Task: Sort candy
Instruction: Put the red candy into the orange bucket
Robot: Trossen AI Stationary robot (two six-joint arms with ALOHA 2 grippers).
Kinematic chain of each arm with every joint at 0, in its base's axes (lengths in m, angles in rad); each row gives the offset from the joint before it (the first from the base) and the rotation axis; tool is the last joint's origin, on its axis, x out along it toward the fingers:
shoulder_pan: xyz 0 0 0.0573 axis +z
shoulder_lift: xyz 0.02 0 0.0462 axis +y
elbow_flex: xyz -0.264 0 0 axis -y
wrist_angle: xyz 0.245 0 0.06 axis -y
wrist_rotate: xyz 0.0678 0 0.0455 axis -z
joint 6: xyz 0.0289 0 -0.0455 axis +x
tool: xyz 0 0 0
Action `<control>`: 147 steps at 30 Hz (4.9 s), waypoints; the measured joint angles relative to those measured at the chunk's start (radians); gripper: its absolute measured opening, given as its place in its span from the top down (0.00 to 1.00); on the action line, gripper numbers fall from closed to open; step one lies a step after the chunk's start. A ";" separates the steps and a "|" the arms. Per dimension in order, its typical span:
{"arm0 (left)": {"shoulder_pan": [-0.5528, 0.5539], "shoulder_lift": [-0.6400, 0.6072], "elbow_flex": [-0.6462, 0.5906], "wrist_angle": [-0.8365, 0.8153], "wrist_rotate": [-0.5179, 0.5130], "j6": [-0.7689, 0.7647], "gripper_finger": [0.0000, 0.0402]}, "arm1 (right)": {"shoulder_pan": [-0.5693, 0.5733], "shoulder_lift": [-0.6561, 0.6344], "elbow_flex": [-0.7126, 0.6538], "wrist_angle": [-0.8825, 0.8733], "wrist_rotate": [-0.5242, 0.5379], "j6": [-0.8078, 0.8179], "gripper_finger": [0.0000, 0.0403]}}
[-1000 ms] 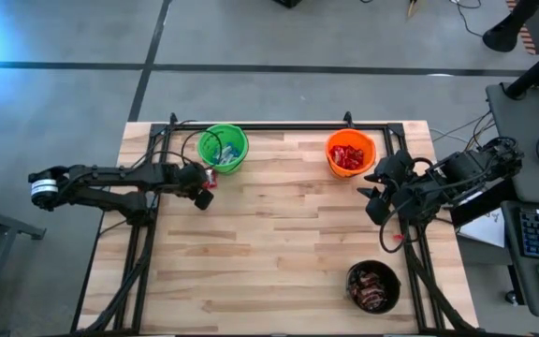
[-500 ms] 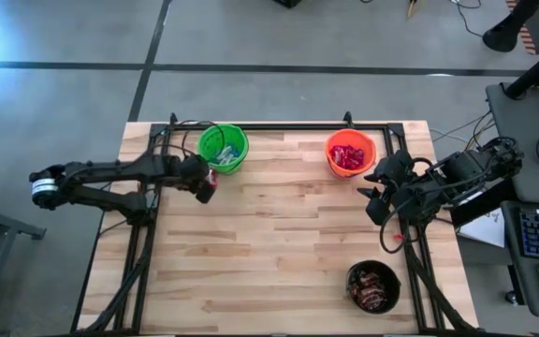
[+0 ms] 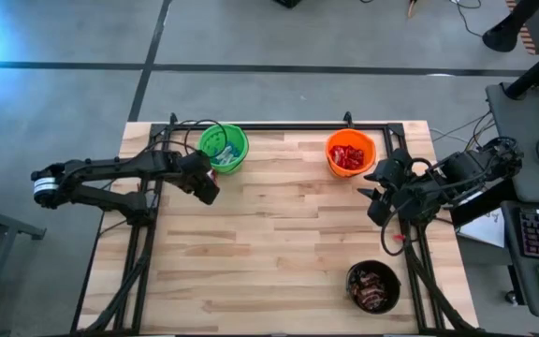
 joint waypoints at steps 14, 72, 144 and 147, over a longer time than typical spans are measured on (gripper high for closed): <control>-0.007 0.001 -0.076 0.097 -0.083 -0.006 0.65 | 0.000 0.000 0.000 -0.003 -0.033 -0.040 0.58; -0.004 -0.022 -0.482 0.679 -0.293 -0.109 0.64 | 0.000 0.001 0.000 0.054 -0.059 0.102 0.58; -0.015 0.037 -0.200 0.128 -0.236 -0.067 0.55 | 0.000 -0.001 0.000 0.076 -0.060 0.058 0.58; -0.016 0.053 -0.192 0.179 -0.231 -0.016 0.56 | 0.000 -0.001 0.000 0.076 -0.060 0.057 0.58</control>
